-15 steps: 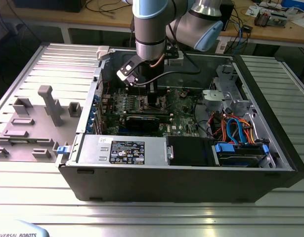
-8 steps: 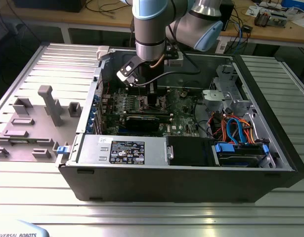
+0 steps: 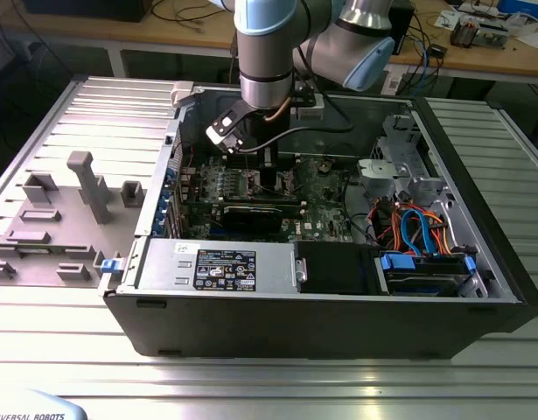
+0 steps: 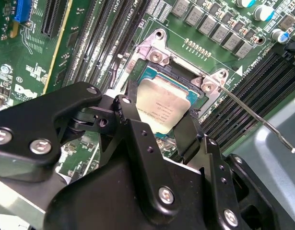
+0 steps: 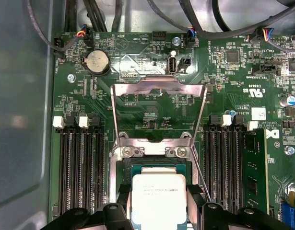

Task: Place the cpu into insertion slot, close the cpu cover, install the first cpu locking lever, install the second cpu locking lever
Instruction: 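Place the cpu into insertion slot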

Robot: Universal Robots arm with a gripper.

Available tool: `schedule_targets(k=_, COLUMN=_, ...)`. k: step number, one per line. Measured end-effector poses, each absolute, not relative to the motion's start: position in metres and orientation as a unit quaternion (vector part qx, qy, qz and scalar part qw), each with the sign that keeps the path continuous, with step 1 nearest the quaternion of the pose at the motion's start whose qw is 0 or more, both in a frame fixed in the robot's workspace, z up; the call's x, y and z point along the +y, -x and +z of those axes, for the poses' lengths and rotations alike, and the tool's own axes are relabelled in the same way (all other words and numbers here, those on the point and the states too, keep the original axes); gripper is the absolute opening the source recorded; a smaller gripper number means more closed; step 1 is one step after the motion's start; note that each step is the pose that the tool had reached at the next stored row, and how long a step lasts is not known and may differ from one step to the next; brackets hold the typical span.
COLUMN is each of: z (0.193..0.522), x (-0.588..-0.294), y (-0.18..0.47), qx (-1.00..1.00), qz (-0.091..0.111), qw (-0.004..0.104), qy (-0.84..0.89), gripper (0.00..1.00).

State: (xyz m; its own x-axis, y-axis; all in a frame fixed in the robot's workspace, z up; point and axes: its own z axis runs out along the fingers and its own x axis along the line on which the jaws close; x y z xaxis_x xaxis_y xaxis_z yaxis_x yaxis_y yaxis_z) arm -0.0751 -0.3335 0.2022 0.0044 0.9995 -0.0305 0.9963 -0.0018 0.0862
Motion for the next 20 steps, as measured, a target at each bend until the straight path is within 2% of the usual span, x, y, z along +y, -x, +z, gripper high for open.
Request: schedule_targets(k=20, z=0.1976, x=-0.3317, y=0.0747, qx=0.707, qz=0.018, qw=0.042, qy=-0.706, gripper=0.54)
